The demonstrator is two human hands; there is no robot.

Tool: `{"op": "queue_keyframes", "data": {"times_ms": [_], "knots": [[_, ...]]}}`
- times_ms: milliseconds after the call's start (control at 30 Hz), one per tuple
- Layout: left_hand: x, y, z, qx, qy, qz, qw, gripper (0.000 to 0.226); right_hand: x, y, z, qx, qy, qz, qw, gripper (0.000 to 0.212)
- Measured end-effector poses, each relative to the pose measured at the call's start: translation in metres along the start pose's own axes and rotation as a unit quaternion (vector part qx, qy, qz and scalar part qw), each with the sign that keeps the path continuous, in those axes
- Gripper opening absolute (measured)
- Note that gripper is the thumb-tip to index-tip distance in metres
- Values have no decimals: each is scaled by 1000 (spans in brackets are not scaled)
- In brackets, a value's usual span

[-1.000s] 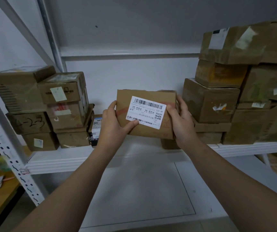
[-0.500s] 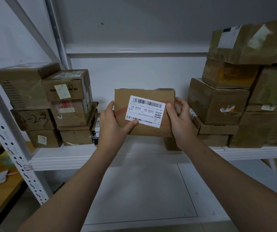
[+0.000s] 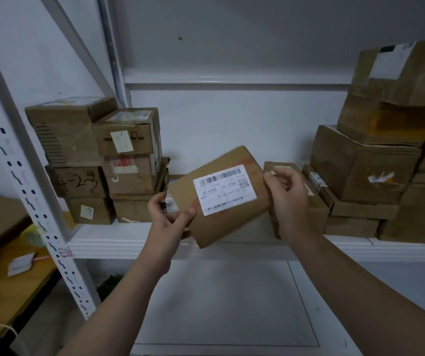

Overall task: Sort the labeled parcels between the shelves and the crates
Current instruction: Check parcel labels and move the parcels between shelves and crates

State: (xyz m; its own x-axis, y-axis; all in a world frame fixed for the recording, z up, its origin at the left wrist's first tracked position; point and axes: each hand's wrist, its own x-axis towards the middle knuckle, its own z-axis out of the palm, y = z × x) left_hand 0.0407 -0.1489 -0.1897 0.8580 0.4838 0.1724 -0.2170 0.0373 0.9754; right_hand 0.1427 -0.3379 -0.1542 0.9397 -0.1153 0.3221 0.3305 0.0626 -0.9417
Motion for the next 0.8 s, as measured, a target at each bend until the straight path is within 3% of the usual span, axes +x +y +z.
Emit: {"op": "queue_keyframes", "data": {"times_ms": [133,200,267,367,500,600,800], "knots": [[-5,-3,-2,-63,30,-1,998,72,-25,14,25,-12,-74,100,992,75],[-7,-6,-2,-55,27,1,998,76,-42,23,38,33,-153,149,976,85],[-7,-7,-5,20,29,24,999,73,-50,34,46,52,-185,152,970,82],[0,-4,-16,155,43,69,985,73,-43,35,50,62,-168,133,975,67],[11,0,-22,238,52,63,968,51,-35,31,58,92,-199,134,966,57],[14,1,-23,282,37,76,956,50,-37,36,66,76,-168,104,977,58],[20,11,-36,459,36,184,869,54,-28,35,82,-4,-108,38,993,35]]}}
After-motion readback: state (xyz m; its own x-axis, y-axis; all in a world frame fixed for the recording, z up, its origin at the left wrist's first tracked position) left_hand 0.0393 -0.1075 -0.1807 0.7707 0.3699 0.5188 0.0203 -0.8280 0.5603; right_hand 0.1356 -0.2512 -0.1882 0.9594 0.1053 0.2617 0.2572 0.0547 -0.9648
